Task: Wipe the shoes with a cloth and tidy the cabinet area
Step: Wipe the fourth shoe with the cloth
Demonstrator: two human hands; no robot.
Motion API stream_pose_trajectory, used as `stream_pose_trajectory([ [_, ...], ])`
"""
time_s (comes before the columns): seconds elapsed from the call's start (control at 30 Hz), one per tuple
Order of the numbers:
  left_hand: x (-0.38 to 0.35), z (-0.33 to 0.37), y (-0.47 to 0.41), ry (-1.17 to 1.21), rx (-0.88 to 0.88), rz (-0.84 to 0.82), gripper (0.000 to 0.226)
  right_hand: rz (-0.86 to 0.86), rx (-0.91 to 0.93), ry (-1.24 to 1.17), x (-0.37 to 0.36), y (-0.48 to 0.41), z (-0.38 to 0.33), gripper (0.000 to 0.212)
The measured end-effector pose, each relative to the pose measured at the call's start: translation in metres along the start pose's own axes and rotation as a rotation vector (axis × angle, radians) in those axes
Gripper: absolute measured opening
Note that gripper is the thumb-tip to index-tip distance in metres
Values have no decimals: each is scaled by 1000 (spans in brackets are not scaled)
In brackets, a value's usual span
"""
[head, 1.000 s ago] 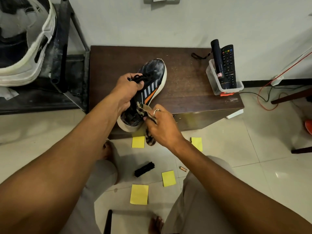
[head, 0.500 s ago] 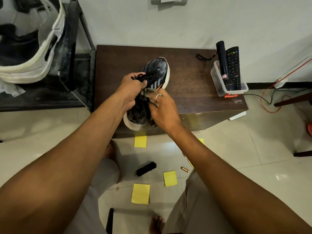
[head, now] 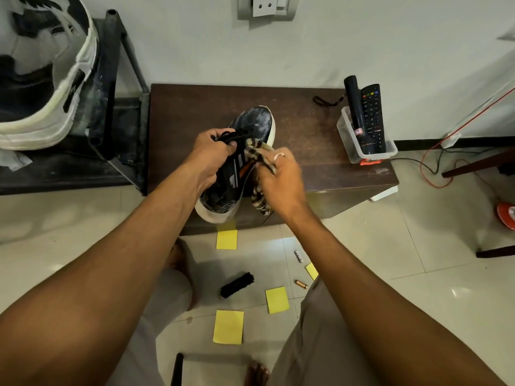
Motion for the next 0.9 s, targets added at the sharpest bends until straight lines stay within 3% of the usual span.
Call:
stream_pose_trajectory([
  [0.17, 0, 1, 2, 25, -1, 20, 26, -153, 33, 27, -36, 26, 7, 32],
  [0.33, -1, 0, 0, 17, 20, 14, 26, -330, 27, 48, -13, 37, 17, 21],
  [0.4, 0, -1, -1, 23, 19, 3, 26, -271, 92, 56, -4, 21, 16, 27],
  [0.53, 0, 0, -1, 21, 17, -18, 26, 56, 153, 20, -8, -17, 12, 31],
  [0.67, -2, -1, -2, 27, 32, -16, 27, 5, 145, 120, -29, -14, 13, 37],
  [0.8, -2, 0, 0, 12, 13, -8, 24, -126, 432, 266, -26, 13, 21, 42],
  [0.9, -2, 0, 2, -23, -6, -41, 25, -92, 713, 491, -8, -1, 24, 43],
])
Point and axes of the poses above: each hand's wrist, its own y-axis away from the middle knuckle, its own x-axis out of the back of the hand, z = x × y, the point moved 2 cm from there along -y, towards the middle knuckle, and after that the axes turned 8 degrees about -x, right-handed, at the moved point
